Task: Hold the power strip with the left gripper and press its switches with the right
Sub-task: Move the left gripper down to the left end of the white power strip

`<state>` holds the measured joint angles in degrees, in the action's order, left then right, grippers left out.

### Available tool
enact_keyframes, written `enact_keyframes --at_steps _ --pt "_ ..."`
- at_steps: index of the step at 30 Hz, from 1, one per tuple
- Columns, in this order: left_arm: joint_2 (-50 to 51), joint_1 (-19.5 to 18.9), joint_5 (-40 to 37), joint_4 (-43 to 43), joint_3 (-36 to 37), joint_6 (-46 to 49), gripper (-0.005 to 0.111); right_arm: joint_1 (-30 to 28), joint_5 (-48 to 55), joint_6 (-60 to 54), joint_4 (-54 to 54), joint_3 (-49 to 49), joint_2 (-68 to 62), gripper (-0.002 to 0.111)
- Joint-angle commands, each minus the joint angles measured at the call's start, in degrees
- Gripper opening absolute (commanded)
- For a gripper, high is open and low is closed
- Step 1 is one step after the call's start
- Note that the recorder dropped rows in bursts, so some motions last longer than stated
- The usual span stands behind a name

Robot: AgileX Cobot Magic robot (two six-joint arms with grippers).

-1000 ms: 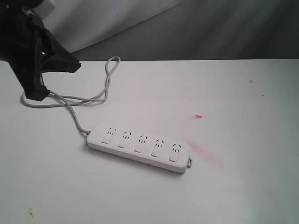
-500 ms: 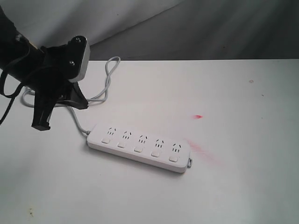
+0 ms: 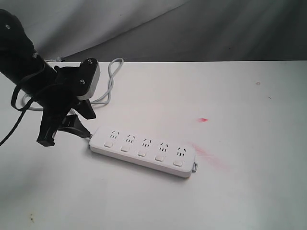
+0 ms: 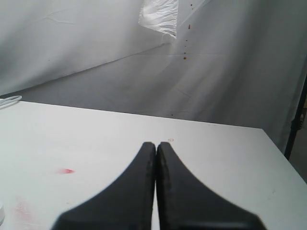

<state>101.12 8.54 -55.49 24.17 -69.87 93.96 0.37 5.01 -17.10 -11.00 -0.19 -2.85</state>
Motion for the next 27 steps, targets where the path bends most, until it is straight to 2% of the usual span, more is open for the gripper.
enact_keyframes --at_steps 1,7,13,18,27 --pt "0.5 0.1 0.9 1.5 -0.3 0.1 0.066 -0.4 0.2 0.0 0.4 0.2 0.1 0.0" --pt "0.7 0.0 3.1 1.7 -0.3 2.2 0.074 -0.4 0.2 0.0 0.3 0.2 0.1 0.0" --pt "4.1 -5.3 -0.1 13.0 -0.4 11.4 0.077 -0.4 0.2 0.0 0.3 0.2 0.1 0.0" --pt "6.1 -8.6 -1.5 17.2 -0.4 15.7 0.077 -0.4 0.2 0.0 0.3 0.2 0.1 0.0" --pt "10.9 -8.6 1.6 18.9 -0.4 17.5 0.077 -0.4 0.2 0.0 0.3 0.2 0.1 0.0"
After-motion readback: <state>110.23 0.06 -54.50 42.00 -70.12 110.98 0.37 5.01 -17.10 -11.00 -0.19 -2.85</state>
